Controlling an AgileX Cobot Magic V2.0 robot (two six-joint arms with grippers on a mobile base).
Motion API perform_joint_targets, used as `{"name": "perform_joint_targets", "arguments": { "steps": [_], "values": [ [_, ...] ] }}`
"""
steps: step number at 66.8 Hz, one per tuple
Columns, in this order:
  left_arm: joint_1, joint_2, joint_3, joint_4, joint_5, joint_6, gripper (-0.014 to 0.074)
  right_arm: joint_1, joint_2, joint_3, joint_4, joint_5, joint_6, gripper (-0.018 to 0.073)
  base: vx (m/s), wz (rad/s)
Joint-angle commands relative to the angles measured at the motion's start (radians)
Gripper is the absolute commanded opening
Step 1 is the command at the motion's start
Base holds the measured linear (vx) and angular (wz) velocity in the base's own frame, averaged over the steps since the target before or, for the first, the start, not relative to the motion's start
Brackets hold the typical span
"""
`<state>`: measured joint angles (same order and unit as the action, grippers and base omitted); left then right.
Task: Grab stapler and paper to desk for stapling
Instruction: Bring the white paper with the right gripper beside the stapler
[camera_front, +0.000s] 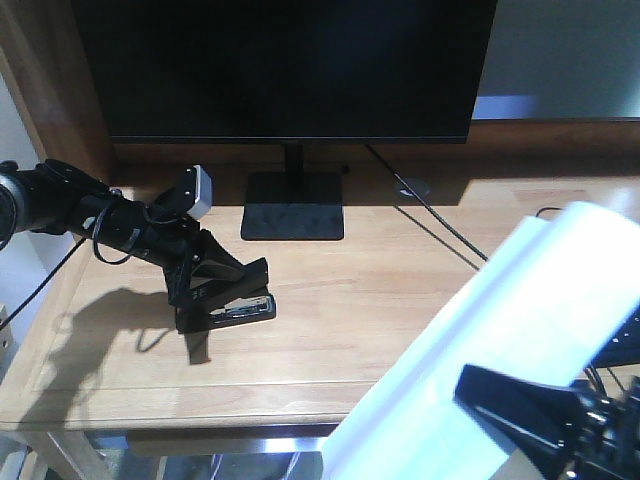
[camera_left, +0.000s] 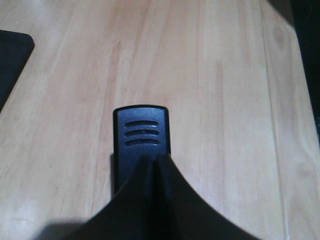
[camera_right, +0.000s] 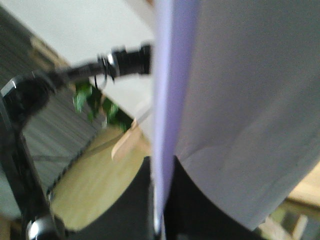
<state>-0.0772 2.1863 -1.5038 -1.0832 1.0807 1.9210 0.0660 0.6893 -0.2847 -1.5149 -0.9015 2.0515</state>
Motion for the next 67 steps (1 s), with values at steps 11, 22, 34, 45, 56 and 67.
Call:
{"name": "perform_joint_targets", "arguments": {
  "steps": [11, 22, 34, 45, 56, 67],
  "values": [
    [-0.003, -0.059, -0.025, -0.058, 0.031, -0.010, -0.0007, -0.003, 0.245, -0.151, 0.002, -0.172, -0.057, -0.0006, 0.00, 0.00],
    [-0.003, -0.059, -0.025, -0.058, 0.031, -0.010, -0.0007, 0.007, 0.366, -0.222, 0.001, -0.188, -0.093, -0.0006, 0.00, 0.00],
    [-0.003, -0.059, -0.025, -0.058, 0.031, -0.010, -0.0007, 0.171, 0.476, -0.312, -0.007, -0.082, -0.117, -0.0006, 0.00, 0.00],
    [-0.003, -0.059, -0.025, -0.058, 0.031, -0.010, -0.0007, 0.322, 0.612, -0.395, -0.003, 0.081, -0.122, -0.0005, 0.00, 0.00],
    [-0.003, -0.059, -0.025, -0.058, 0.031, -0.010, -0.0007, 0.359, 0.742, -0.467, 0.002, 0.137, -0.120, -0.0005, 0.00, 0.00],
    [-0.003, -0.059, -0.025, -0.058, 0.031, -0.010, -0.0007, 0.354, 0.860, -0.483, 0.004, 0.240, -0.110, -0.0005, 0.00, 0.00]
  ]
}}
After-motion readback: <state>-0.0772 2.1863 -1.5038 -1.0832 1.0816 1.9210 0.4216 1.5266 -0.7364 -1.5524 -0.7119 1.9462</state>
